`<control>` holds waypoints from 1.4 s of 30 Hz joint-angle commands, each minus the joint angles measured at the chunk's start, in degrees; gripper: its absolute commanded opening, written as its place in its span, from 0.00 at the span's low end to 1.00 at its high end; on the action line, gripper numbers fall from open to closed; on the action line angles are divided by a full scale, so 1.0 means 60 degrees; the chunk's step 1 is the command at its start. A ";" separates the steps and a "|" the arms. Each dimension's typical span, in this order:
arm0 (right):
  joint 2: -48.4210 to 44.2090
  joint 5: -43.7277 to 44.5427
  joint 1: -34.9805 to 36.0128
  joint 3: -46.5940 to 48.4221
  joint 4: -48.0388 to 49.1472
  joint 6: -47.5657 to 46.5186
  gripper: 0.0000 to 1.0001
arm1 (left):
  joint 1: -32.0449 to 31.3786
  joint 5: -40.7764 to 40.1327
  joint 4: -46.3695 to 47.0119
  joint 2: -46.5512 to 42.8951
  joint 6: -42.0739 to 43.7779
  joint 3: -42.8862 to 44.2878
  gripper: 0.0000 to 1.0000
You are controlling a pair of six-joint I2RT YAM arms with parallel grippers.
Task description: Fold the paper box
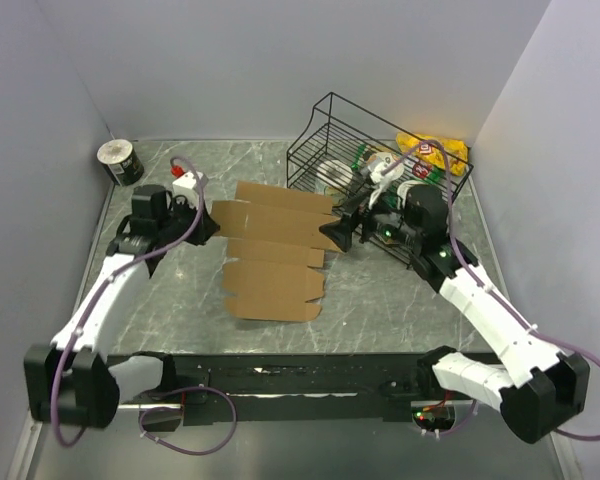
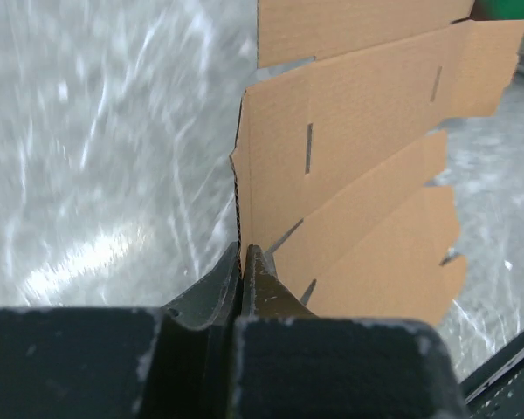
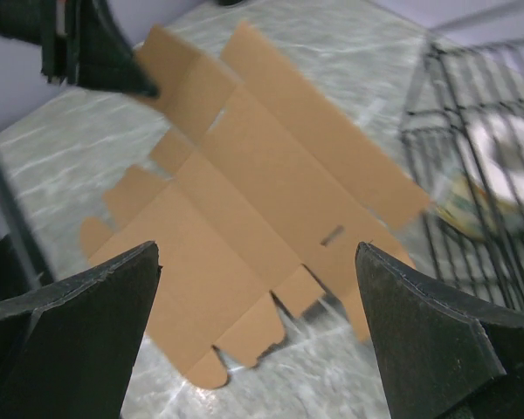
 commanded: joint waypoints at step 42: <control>0.6088 -0.3228 0.0448 0.5895 -0.3926 -0.4783 0.53 | -0.0491 0.1805 0.0309 -0.2307 0.1571 -0.0557 0.01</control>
